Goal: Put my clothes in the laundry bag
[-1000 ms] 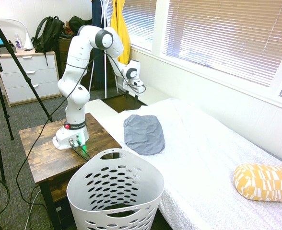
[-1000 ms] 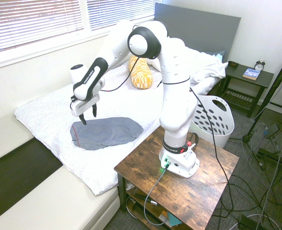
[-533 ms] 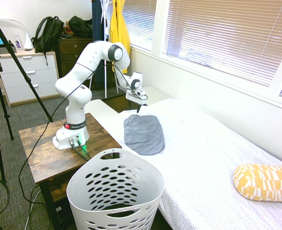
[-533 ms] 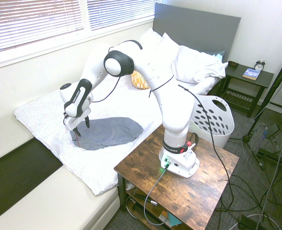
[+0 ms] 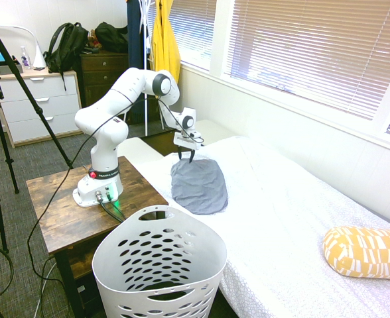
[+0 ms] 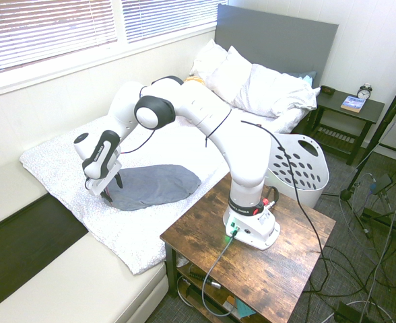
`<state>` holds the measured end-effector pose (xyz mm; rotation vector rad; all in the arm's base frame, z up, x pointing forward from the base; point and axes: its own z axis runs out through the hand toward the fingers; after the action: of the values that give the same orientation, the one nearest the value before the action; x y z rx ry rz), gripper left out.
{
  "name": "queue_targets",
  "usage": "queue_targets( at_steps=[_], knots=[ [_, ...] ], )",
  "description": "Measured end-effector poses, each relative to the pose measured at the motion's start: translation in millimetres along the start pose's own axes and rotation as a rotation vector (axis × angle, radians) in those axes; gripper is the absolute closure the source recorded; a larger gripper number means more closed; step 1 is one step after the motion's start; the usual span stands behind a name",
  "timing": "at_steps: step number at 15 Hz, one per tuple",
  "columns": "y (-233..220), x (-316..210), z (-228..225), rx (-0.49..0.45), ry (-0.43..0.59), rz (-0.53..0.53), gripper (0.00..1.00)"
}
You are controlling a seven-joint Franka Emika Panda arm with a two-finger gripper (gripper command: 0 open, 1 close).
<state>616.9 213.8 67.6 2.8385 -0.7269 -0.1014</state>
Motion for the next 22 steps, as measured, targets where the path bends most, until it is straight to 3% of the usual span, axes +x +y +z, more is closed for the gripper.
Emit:
queue_targets(
  at_steps=[3, 4, 22],
  knots=[
    [-11.5, -1.9, 16.2, -0.052, 0.029, -0.034, 0.0],
    [-12.2, -0.3, 22.2, -0.065, 0.035, -0.04, 1.0],
    [5.7, 22.6, 47.6, -0.15, 0.098, 0.018, 1.0]
  ],
)
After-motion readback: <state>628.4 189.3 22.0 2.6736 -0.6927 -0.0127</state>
